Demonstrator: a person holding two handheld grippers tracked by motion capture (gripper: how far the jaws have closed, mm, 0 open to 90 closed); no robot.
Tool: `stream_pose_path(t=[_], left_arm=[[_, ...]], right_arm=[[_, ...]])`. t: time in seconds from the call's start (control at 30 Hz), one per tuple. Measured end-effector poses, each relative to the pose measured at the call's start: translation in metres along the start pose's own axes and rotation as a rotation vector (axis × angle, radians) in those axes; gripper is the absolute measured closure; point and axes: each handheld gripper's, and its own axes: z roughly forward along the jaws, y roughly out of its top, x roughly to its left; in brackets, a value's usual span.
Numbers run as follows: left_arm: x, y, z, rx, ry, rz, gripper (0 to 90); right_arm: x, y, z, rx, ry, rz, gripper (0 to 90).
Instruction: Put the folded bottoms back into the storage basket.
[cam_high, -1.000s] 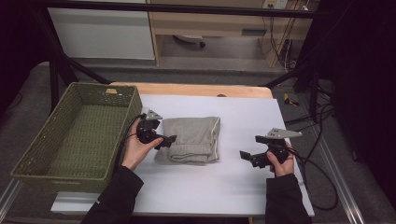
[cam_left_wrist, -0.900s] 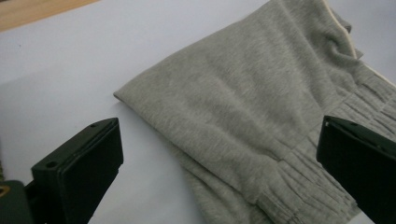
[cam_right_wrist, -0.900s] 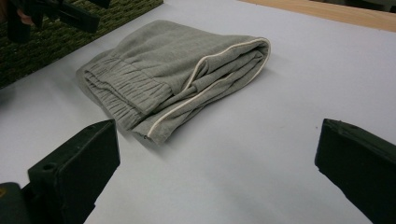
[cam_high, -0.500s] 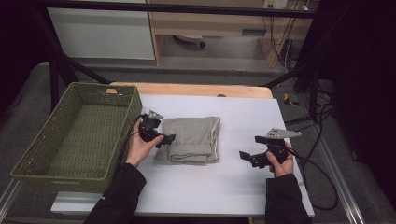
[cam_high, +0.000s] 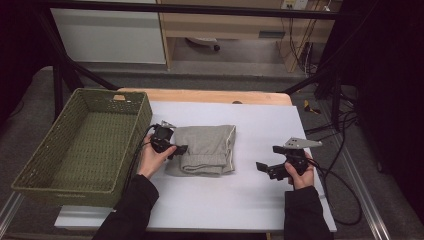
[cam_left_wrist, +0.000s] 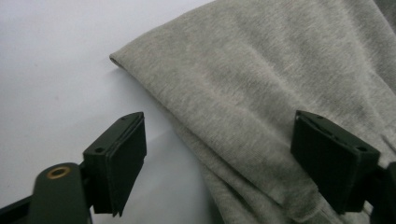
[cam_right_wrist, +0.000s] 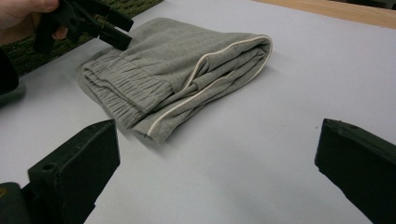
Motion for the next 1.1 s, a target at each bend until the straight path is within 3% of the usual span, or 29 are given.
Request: stream_pose_path(t=[0.17,0.7,1.1], left_arm=[[0.0017,-0.0014,0.0042,0.004,-0.022,-0.034,26.6],[0.0049,-0.0046,0.0079,0.029,-0.078,-0.058,48.4],[0.0022,-0.0074,0.0088,0.028,-0.093,-0.070,68.1]], right_arm=[[0.0000,0.0001,-0.0002,-0.001,0.000,0.000,0.6],[0.0005,0.0002,0.0001,-0.002,0.001,0.001,0.6],[0.0026,0.0007,0.0044,0.008,0.001,-0.001,0.6]])
